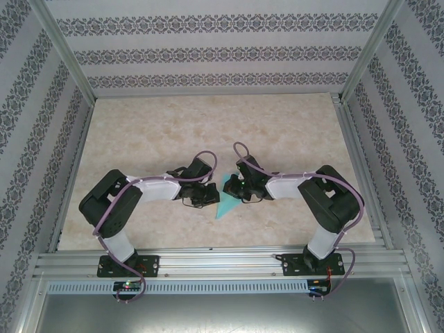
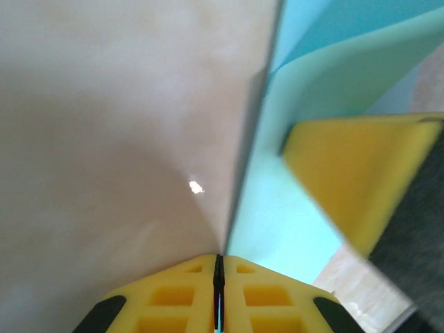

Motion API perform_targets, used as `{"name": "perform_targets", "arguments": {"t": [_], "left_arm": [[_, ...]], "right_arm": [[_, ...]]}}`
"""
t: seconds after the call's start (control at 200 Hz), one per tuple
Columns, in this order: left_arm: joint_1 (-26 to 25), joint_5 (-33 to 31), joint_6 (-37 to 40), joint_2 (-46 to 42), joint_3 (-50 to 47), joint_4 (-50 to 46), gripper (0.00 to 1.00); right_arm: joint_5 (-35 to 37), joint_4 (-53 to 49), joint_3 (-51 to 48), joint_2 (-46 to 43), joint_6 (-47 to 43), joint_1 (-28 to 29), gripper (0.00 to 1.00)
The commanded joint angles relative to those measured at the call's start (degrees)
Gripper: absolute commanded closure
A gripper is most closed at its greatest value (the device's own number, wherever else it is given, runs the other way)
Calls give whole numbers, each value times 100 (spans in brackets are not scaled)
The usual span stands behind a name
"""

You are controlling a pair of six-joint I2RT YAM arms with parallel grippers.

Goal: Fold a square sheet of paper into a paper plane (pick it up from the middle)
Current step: Fourth fold the wing at the center of the table.

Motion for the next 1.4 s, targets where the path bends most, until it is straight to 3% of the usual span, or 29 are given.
{"name": "perform_targets", "arguments": {"t": [0.0, 0.2, 0.575, 0.679, 0.764, 1.099, 1.394], "left_arm": [[-46, -380, 164, -495, 255, -945, 84], [-46, -161, -367, -884, 431, -713, 82], [-46, 222, -1494, -328, -160, 794, 89], [-47, 191, -1552, -219, -234, 845, 92], [-46, 154, -1584, -147, -268, 832, 100], [-46, 137, -1678, -79, -421, 1288, 99], [-98, 100, -1626, 223, -640, 1104, 100]], "right_arm": [[705, 221, -555, 384, 779, 198, 91], [951, 485, -676, 453, 1147, 349, 91], [938, 538, -713, 502, 1234, 353, 91], [939, 526, -713, 474, 1234, 357, 91], [963, 480, -713, 436, 1215, 348, 91], [969, 392, -702, 451, 1191, 344, 91], [984, 352, -706, 318, 1132, 325, 89]]}}
